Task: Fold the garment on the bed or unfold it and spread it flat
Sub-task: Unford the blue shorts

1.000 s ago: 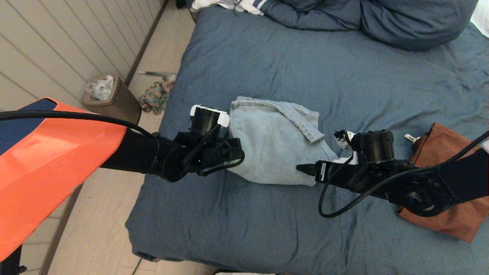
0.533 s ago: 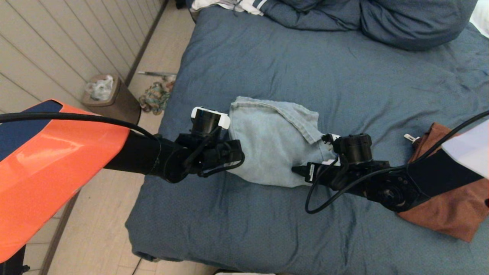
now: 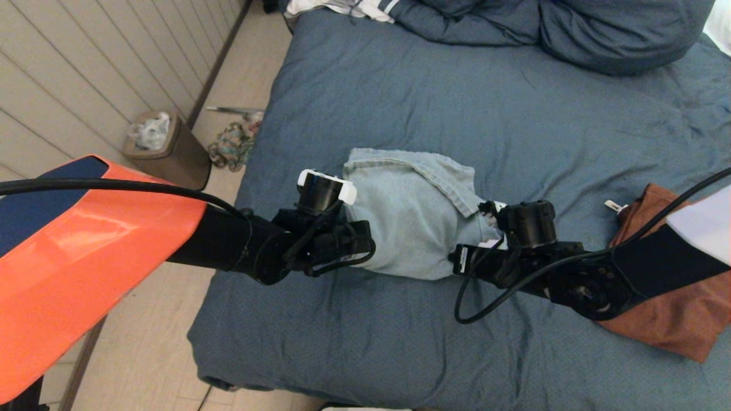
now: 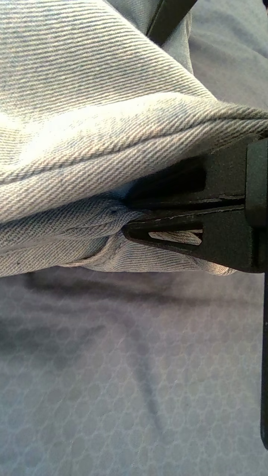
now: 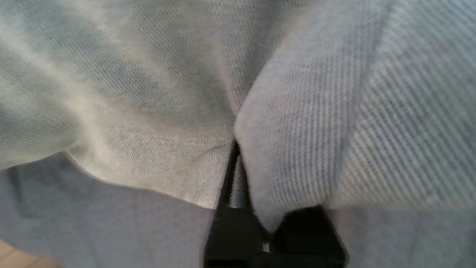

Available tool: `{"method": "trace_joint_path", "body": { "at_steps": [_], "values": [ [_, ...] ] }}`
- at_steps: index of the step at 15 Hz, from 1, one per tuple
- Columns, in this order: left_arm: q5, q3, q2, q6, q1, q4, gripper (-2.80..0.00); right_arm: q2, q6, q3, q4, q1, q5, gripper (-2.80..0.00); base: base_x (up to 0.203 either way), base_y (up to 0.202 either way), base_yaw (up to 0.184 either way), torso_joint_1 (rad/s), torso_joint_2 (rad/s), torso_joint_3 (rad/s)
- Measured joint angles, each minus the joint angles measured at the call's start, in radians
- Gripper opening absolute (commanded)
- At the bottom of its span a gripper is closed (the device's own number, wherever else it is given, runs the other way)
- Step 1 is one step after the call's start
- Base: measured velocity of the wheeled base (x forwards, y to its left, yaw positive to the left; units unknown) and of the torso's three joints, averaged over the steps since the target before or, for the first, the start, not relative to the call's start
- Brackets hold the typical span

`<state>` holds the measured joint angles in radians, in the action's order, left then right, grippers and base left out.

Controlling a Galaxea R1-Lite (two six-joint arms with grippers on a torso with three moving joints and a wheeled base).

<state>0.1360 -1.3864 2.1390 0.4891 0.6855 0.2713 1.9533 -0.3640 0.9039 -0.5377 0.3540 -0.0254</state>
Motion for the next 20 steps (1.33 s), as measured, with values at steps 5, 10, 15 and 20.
{"method": "trace_joint_path", "body": {
  "at_steps": [5, 10, 15, 20],
  "values": [
    [-0.001, 0.036, -0.03, -0.001, 0.016, -0.005, -2.8, -0.093, 0.005, -0.053, 0.002, -0.001, -0.002, -2.8, 0.0, 0.0, 0.0, 0.0, 0.0, 0.0],
    [-0.005, 0.14, -0.126, -0.002, 0.028, 0.003, -2.8, -0.217, 0.01, -0.155, 0.005, -0.013, -0.007, -2.8, 0.0, 0.0, 0.0, 0.0, 0.0, 0.0],
    [-0.002, 0.326, -0.219, 0.001, 0.132, 0.012, -2.8, -0.333, 0.011, -0.318, 0.005, -0.017, -0.038, -2.8, 0.0, 0.0, 0.0, 0.0, 0.0, 0.0],
    [0.073, 0.501, -0.258, 0.057, 0.276, 0.067, -2.8, -0.48, 0.04, -0.548, -0.001, -0.017, -0.052, -2.8, 0.0, 0.0, 0.0, 0.0, 0.0, 0.0]
  ]
}}
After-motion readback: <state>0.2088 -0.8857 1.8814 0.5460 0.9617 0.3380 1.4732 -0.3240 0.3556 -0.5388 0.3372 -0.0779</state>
